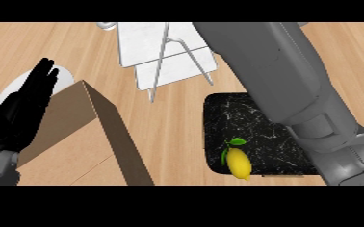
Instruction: Pick the squash from the tray and place it in the tiered shelf
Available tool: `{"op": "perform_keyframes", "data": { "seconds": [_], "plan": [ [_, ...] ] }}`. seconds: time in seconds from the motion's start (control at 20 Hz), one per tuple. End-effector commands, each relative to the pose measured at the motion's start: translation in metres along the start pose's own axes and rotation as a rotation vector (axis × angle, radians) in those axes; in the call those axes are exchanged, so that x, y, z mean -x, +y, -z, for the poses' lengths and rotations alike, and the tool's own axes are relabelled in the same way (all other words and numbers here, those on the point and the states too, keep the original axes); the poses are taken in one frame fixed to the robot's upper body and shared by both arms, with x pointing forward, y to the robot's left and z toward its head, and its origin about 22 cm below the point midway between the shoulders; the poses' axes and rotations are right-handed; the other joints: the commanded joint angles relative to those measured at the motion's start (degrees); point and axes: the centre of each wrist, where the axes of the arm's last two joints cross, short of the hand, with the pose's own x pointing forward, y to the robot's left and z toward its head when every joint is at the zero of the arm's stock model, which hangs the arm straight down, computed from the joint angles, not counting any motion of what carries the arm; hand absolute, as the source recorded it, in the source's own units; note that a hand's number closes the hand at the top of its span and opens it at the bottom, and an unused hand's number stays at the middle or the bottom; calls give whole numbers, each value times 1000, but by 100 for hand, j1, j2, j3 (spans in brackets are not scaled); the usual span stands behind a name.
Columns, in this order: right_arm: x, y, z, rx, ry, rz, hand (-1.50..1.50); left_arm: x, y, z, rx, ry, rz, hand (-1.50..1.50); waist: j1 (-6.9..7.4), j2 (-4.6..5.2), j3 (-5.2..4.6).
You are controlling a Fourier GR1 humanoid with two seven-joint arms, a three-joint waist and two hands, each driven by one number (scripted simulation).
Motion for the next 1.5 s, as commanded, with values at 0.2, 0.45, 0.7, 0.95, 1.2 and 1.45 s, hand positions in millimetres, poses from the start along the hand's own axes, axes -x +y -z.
{"op": "perform_keyframes", "data": {
  "seconds": [0.2, 0.45, 0.7, 0.95, 1.2, 1.45],
  "plan": [
    [-14, -6, 4, 50, 33, 324, -150, 69, -14, -13, 13, 325, -47, 0, -101, 121, -235],
    [14, -19, 12, 99, 84, 493, -150, 72, -10, -19, 7, 326, -44, 0, -61, 112, -227],
    [22, -62, 20, 270, 96, 545, -150, 76, -7, -20, -18, 336, -41, 0, -150, 108, -236],
    [39, -90, 26, 420, 167, 520, -150, 70, -11, -20, -13, 328, -43, 0, -222, 40, -233],
    [75, -137, 23, 509, 243, 616, -150, 83, -6, -28, -36, 340, -49, 0, -329, 32, -231],
    [113, -161, 16, 476, 250, 644, -150, 82, -8, -31, -32, 347, -68, 0, -337, 43, -219]
  ]
}}
